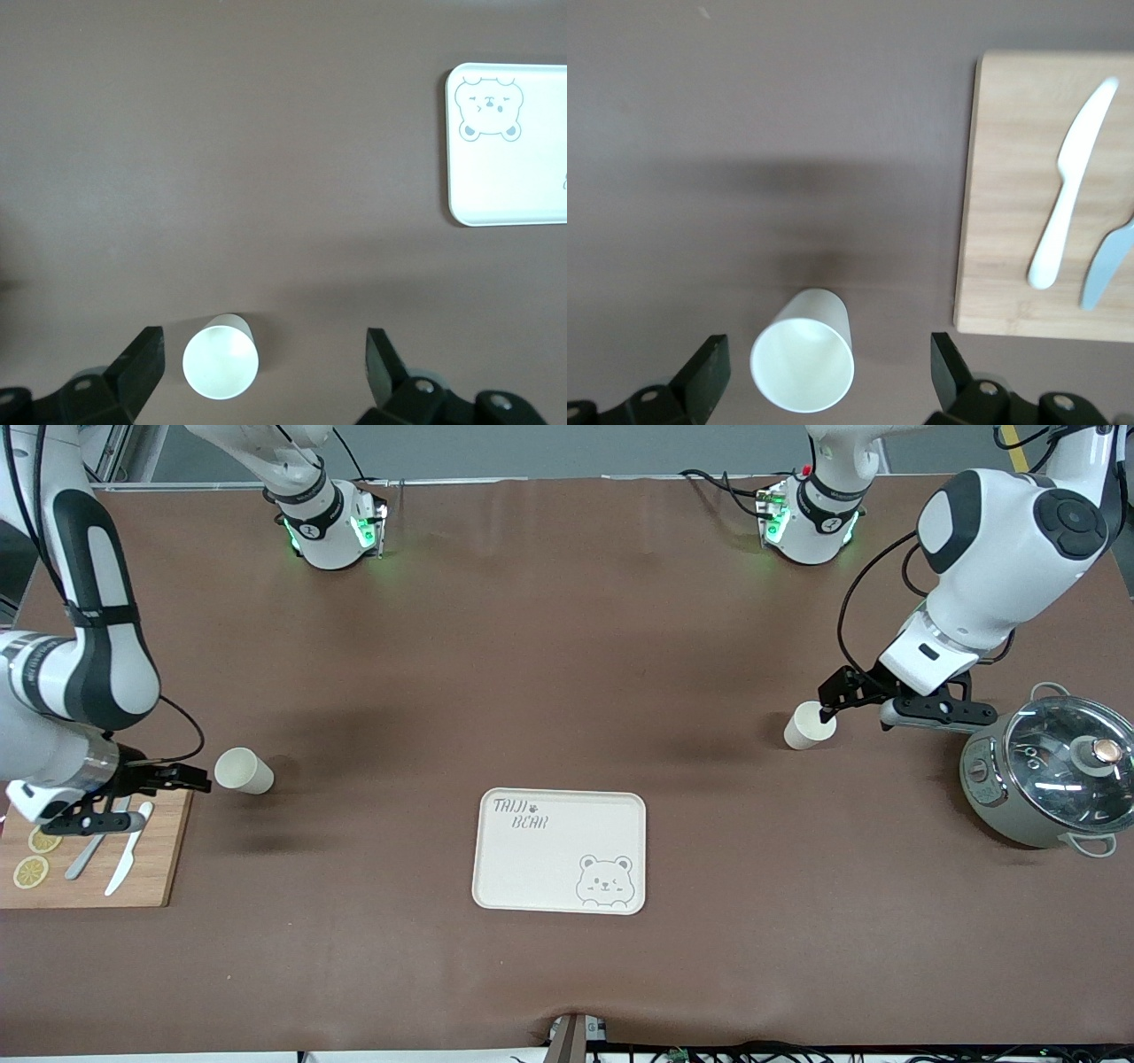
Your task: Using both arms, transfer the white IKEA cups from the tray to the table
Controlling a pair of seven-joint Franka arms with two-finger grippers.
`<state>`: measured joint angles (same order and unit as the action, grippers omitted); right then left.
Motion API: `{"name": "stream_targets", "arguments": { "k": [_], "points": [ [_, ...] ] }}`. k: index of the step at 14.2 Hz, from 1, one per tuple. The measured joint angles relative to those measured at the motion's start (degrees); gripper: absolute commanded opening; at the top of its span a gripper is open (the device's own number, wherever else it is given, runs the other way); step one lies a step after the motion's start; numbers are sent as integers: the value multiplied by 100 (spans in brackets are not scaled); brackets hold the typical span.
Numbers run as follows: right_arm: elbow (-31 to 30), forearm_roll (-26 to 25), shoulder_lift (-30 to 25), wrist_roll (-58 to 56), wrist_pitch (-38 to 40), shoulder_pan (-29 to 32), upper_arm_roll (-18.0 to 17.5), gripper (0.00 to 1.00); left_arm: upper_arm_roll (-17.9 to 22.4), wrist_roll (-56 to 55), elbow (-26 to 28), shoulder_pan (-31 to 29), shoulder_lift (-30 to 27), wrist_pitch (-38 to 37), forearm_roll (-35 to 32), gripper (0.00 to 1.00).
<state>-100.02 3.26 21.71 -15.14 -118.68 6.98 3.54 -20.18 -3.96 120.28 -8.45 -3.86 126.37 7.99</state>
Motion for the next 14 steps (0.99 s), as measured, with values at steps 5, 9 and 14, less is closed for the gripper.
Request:
{"name": "stream_targets", "arguments": {
  "k": [5, 9, 14],
  "points": [
    [1719, -32, -64, 34, 1795, -405, -54, 100, -113, -251, -1155, -2, 323, -1017, -144, 100],
    [2110, -36, -221, 808, 2717, -667, -58, 100, -18, -258, -1735, 38, 449, -1401, -290, 100],
    [2134, -36, -1066, 974, 3579, -647, -16, 100, 407, -258, -2345, 481, 463, -2104, -497, 100]
  ]
}}
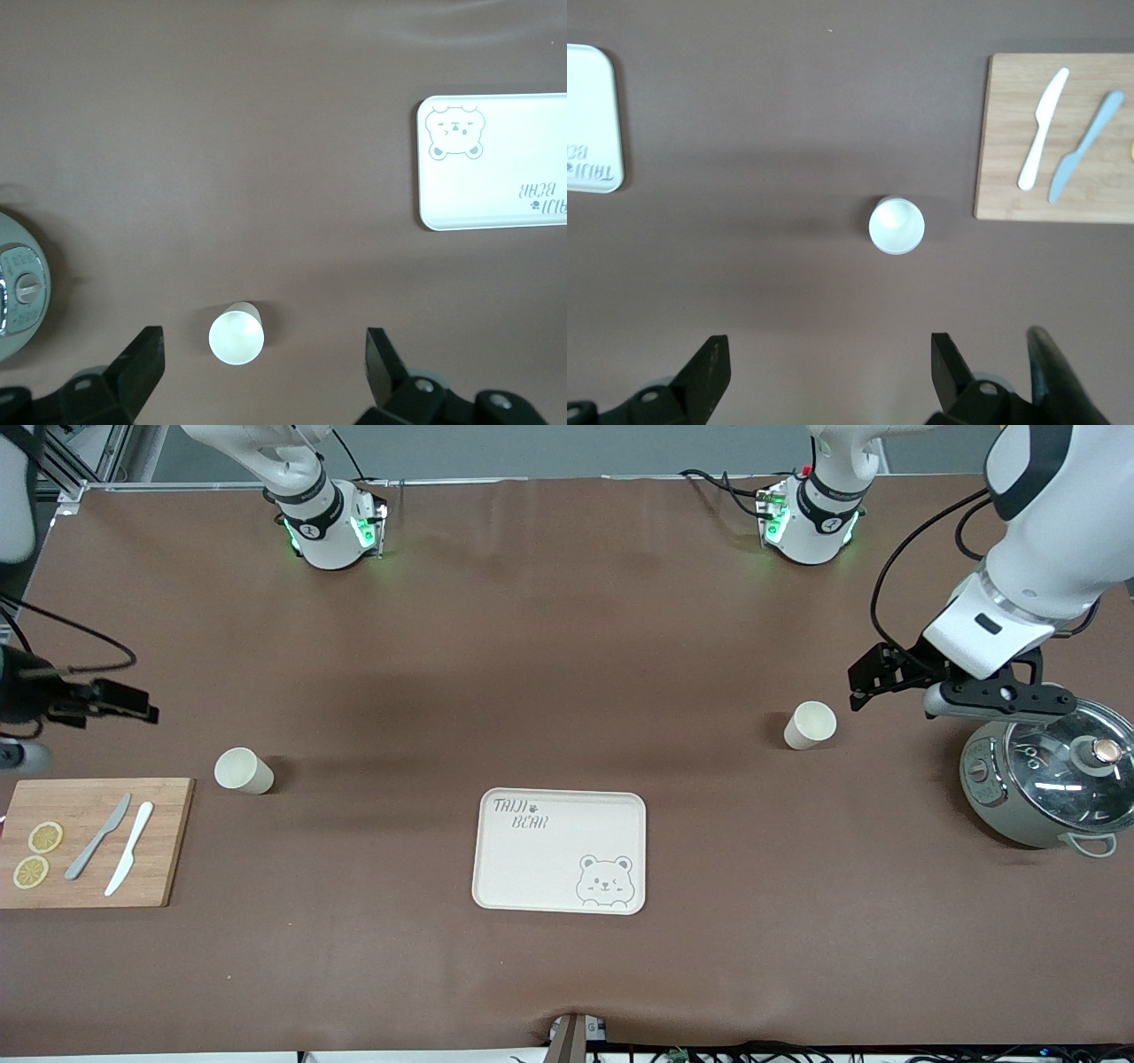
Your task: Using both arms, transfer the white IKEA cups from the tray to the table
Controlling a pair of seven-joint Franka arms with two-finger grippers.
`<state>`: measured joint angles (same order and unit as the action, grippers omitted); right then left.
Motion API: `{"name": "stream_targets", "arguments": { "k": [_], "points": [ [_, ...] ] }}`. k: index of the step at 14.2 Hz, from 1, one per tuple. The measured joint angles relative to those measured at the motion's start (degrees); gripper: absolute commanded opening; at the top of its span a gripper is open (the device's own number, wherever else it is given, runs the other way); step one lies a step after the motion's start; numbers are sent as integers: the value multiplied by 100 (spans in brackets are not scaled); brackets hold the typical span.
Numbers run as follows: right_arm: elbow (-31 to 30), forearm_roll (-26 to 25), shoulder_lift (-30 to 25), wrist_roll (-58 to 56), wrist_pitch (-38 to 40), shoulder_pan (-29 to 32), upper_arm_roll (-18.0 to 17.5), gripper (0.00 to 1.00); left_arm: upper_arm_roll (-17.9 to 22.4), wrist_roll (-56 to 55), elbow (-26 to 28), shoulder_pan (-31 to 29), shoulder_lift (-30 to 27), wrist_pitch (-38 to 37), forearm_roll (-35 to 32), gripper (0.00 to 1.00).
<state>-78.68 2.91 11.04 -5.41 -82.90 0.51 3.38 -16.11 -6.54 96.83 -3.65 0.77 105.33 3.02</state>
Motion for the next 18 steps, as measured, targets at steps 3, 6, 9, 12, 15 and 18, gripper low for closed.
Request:
{"name": "stream_targets", "arguments": {
  "k": [3, 6, 9, 12, 15, 18],
  "points": [
    [-156, 0, -487, 27, 73, 0, 2, 100, 121, 24, -216, 102, 0, -326, -11, 100],
    [-480, 0, -980, 32, 76, 3, 7, 100, 205, 402, -320, 114, 0, -552, -18, 100],
    [-845, -17, -1395, 36, 76, 64, 33, 100, 285, 558, -365, 114, 0, -627, -18, 100],
    [-957, -50, -1523, 34, 74, 127, 38, 100, 285, 558, -371, 119, 7, -752, -50, 100],
    [-962, -54, -1538, 34, 74, 134, 37, 100, 285, 558, -370, 135, 67, -943, -233, 100],
    [-979, -80, -1538, 27, 55, 119, 6, 100, 285, 558, -370, 152, 191, -994, -243, 100]
  ]
}}
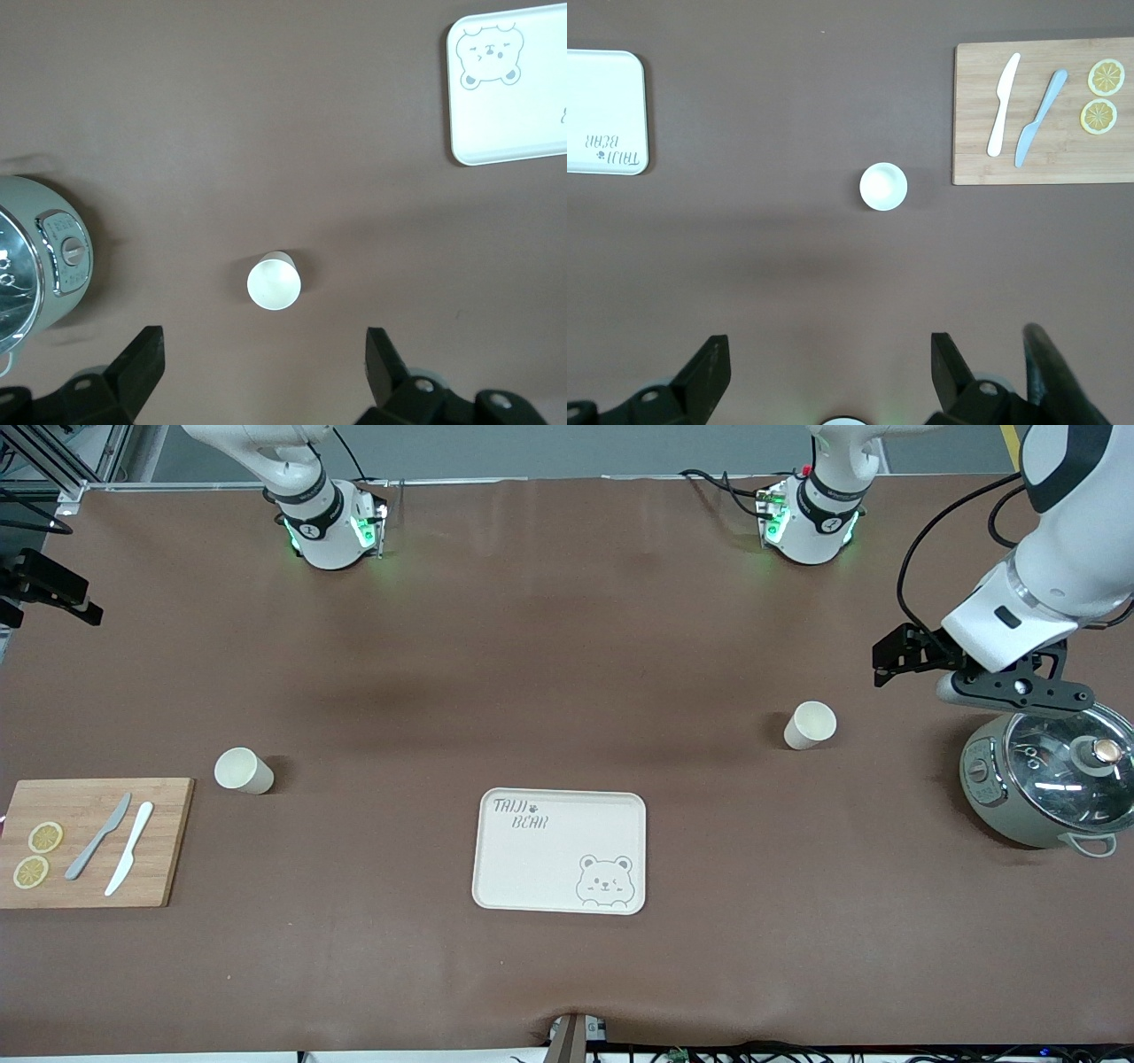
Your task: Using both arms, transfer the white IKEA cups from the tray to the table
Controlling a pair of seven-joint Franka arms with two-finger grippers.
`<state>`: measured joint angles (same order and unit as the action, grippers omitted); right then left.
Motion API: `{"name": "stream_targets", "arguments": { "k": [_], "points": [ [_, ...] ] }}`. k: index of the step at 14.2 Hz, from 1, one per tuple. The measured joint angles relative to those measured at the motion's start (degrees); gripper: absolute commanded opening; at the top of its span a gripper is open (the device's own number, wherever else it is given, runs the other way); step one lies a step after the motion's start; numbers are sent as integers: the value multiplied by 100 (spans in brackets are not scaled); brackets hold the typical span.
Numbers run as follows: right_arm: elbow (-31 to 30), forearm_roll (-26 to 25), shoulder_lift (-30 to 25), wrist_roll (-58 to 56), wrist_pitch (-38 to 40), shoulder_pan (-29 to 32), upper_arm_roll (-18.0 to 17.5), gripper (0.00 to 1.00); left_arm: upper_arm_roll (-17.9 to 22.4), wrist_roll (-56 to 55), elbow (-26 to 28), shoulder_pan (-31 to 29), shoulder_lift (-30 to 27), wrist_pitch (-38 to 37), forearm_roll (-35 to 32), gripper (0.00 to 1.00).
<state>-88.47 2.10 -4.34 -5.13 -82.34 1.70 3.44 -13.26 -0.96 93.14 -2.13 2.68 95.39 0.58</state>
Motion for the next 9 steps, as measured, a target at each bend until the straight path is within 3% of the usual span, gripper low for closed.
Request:
{"name": "stream_targets", "arguments": {
  "k": [9],
  "points": [
    [-1, -332, 0, -123, -137, -41, -7, 100, 0, 0, -1, 30, 115, -1, 0, 100]
  ]
}}
